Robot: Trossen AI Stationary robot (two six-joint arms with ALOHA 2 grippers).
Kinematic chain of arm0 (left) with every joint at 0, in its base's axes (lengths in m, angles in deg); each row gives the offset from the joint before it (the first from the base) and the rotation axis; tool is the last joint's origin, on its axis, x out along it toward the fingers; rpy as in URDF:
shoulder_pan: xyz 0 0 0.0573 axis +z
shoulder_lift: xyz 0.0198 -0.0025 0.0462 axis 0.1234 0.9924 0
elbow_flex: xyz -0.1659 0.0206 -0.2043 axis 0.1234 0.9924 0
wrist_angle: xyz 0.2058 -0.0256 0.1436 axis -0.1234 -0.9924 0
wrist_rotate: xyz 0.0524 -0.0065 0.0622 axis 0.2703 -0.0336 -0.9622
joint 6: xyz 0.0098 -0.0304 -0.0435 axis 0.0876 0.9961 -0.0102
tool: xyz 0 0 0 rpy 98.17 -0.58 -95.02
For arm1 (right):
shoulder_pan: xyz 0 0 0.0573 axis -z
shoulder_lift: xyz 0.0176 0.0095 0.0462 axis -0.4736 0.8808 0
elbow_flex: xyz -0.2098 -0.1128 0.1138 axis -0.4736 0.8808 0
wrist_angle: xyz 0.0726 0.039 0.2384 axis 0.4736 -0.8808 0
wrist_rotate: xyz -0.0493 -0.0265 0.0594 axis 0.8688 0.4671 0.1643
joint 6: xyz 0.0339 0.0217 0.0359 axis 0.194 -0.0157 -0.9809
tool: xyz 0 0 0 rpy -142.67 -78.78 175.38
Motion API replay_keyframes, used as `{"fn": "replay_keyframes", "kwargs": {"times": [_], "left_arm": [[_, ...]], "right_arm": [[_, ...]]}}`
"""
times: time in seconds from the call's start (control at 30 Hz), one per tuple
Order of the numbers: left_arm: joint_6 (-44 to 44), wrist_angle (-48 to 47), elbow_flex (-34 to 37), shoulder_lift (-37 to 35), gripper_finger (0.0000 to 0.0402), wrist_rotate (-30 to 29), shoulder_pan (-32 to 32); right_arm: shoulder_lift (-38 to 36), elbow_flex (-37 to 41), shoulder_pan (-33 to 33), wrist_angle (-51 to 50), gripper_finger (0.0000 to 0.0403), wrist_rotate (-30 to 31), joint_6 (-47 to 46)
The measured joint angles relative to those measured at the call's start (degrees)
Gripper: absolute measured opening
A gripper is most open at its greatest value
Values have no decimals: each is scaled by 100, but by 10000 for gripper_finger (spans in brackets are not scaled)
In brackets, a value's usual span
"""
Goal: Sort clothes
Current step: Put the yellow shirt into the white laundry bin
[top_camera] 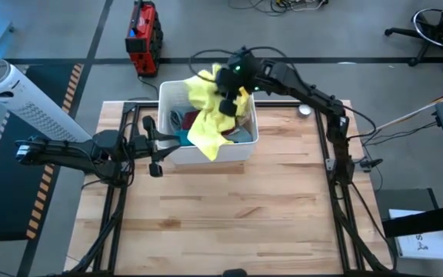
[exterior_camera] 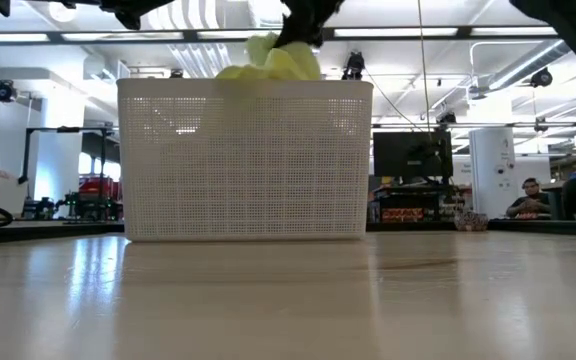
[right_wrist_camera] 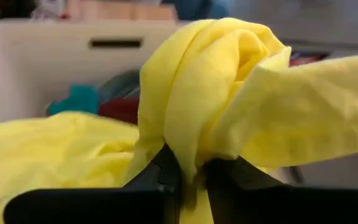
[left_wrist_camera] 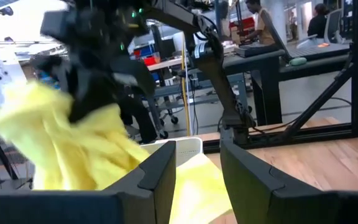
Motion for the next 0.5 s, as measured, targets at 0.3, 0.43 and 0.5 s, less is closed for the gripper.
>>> {"fn": "replay_keyframes", "kwargs": {"times": [0.3,0.43,0.5], "left_arm": [[101,15,0,15,114,-2,0],[137,14,0,33,114,0,0],[184,29,0,51,114,-80,0]], "right_arm": [[777,2,-82,-107,34,-1314,-306],[1042,4,-181,-127,79,-1436,-431],[1053,4,-239,-117,111,-1438,-429]]}}
